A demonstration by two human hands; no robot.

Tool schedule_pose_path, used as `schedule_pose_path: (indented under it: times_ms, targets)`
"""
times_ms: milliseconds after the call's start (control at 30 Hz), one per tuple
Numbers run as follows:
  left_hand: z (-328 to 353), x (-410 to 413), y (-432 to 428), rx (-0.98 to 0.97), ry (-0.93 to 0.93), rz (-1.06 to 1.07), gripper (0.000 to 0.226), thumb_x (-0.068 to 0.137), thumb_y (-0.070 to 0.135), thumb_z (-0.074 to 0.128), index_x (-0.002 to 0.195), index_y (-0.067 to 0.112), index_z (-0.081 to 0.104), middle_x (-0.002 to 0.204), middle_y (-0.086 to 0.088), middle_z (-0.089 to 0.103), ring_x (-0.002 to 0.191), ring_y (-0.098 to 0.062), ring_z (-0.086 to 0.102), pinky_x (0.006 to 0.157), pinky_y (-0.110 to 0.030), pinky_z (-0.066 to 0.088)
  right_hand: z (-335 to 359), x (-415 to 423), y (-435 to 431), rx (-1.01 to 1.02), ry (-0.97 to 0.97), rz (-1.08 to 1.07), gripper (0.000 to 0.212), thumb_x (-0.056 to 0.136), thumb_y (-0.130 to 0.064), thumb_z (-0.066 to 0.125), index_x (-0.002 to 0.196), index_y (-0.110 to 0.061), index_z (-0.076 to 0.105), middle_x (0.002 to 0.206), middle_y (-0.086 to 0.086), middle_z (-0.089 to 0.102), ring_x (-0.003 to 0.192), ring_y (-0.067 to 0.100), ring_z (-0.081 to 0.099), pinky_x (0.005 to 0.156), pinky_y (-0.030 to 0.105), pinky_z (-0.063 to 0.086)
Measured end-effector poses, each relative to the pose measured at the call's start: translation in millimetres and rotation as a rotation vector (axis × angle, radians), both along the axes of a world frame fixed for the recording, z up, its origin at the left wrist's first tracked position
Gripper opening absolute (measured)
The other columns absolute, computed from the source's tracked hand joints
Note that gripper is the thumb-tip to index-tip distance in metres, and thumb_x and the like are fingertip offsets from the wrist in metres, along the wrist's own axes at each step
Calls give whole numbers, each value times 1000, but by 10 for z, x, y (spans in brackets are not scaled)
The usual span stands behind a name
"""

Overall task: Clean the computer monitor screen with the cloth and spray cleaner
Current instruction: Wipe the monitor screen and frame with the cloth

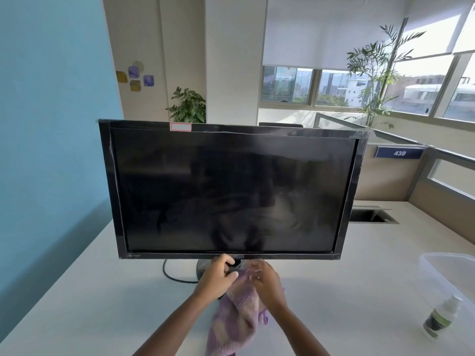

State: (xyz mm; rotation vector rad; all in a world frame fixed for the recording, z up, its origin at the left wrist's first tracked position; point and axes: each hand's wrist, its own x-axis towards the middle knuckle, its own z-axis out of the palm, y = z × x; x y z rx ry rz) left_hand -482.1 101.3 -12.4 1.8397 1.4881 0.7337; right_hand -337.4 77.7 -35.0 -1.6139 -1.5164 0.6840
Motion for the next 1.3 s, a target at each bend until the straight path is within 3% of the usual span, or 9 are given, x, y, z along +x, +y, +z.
schedule_pose_path:
  times_ms: [167, 300, 400, 533, 633, 700, 867, 1067, 1300]
  targets:
    - [-275, 66, 19, -202, 221, 102, 45, 89, 30, 54, 125, 5, 45, 130, -14, 50, 118, -28, 52, 96, -32, 43, -116, 176, 73, -19, -186, -10, 41, 83, 7, 46, 111, -17, 64, 118, 5, 56, 97, 17, 57, 70, 1, 39]
    - [-329, 171, -2, -178, 264, 83, 29, 86, 27, 56, 105, 6, 59, 113, -9, 65, 105, -24, 60, 85, -32, 47, -108, 180, 99, -22, -437, 137, 48, 89, -11, 55, 132, -27, 46, 136, -5, 46, 124, 16, 39, 99, 20, 34]
    - [-188, 254, -33, 27, 266, -4, 20, 87, 24, 53, 101, 10, 60, 107, -5, 65, 99, -23, 62, 80, -32, 49, 7, 188, 97, 9, -536, 212, 59, 89, -22, 58, 141, -32, 32, 142, -11, 40, 132, 14, 28, 106, 30, 29]
    - [179, 316, -26, 392, 203, -94, 18, 88, 13, 46, 101, 16, 57, 104, 0, 58, 96, -21, 58, 76, -32, 45, 344, 264, 101, 104, -373, 176, 46, 88, -18, 58, 131, -30, 48, 122, -7, 59, 118, 16, 40, 99, 34, 33]
    - [398, 338, -53, 347, -132, -81, 3, 89, 22, 48, 88, 20, 48, 84, 7, 57, 78, -14, 56, 69, -30, 44, 655, 326, 94, 216, -285, 103, 20, 86, -15, 59, 102, -23, 68, 96, -10, 68, 97, 13, 53, 87, 31, 42]
    - [457, 344, -91, 283, -196, -127, 16, 87, 38, 53, 93, 26, 43, 85, 12, 57, 77, -10, 58, 66, -28, 44, 846, 344, 81, 270, -166, 64, 12, 87, -14, 60, 90, -20, 70, 85, -10, 67, 86, 11, 59, 76, 24, 46]
    - [328, 277, -125, 238, -11, -112, 17, 86, 33, 53, 98, 21, 52, 92, 3, 64, 82, -16, 61, 70, -32, 50, 1202, 429, 49, 423, 70, -44, 19, 87, -11, 59, 80, -28, 63, 74, -18, 63, 69, -8, 59, 61, 4, 44]
    - [276, -153, 16, 187, 85, -65, 24, 89, 18, 55, 67, 9, 50, 67, -2, 46, 64, -19, 45, 60, -28, 29, 1284, 847, 29, 403, 29, -181, 10, 89, -13, 58, 88, -15, 68, 72, -11, 64, 68, 2, 60, 56, 7, 44]
    - [719, -414, 102, 493, 259, 42, 10, 87, 16, 57, 92, 10, 64, 89, -3, 57, 80, -18, 55, 62, -29, 38, 982, 1031, 51, 202, 59, -195, 13, 90, -7, 56, 96, -1, 65, 89, 9, 66, 82, 20, 58, 63, 22, 43]
